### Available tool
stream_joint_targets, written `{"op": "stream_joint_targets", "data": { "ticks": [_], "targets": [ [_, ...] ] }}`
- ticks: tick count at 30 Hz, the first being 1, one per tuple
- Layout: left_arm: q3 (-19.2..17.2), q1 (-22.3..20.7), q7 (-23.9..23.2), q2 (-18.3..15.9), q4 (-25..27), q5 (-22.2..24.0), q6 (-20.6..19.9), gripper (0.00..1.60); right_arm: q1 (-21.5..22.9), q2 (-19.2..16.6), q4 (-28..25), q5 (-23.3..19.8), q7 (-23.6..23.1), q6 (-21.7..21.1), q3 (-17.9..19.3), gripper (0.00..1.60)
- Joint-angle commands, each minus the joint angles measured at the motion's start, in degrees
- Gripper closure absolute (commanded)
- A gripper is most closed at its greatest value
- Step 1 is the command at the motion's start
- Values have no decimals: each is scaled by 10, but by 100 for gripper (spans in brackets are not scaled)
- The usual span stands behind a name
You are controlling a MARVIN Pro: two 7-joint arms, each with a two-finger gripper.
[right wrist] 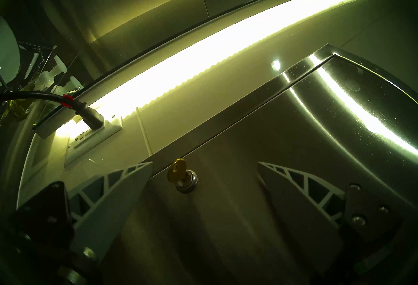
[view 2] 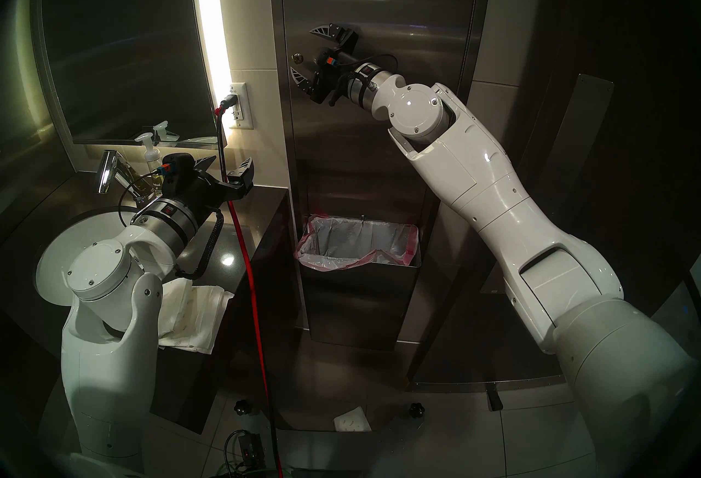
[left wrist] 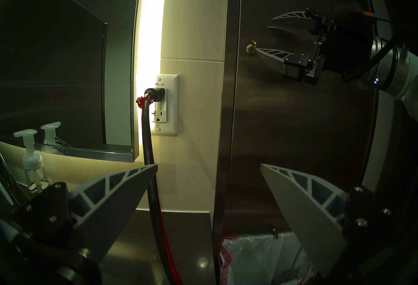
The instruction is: Twist key and close towel dispenser
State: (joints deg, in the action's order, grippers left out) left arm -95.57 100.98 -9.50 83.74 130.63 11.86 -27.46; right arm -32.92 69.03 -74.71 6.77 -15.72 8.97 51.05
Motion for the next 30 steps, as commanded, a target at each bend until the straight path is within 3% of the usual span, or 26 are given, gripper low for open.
{"op": "stream_joint_targets", "data": {
  "ticks": [1, 9, 13, 19, 21, 22, 30],
  "targets": [
    [1, -3, 1, 0, 6, -1, 1, 0, 21, 5, 3, 1, 4, 3, 9, 0],
    [1, -3, 1, 0, 6, -1, 1, 0, 24, 6, 15, 4, 2, 7, 11, 0],
    [1, -3, 1, 0, 6, -1, 1, 0, 24, 7, 17, 5, 1, 9, 12, 13],
    [1, -3, 1, 0, 6, -1, 1, 0, 26, 9, 21, 9, 1, 11, 11, 15],
    [1, -3, 1, 0, 6, -1, 1, 0, 27, 10, 23, 10, 0, 13, 11, 43],
    [1, -3, 1, 0, 6, -1, 1, 0, 27, 11, 24, 11, -1, 14, 12, 65],
    [1, -3, 1, 0, 6, -1, 1, 0, 24, 3, 19, 9, -8, 16, 17, 55]
  ]
}}
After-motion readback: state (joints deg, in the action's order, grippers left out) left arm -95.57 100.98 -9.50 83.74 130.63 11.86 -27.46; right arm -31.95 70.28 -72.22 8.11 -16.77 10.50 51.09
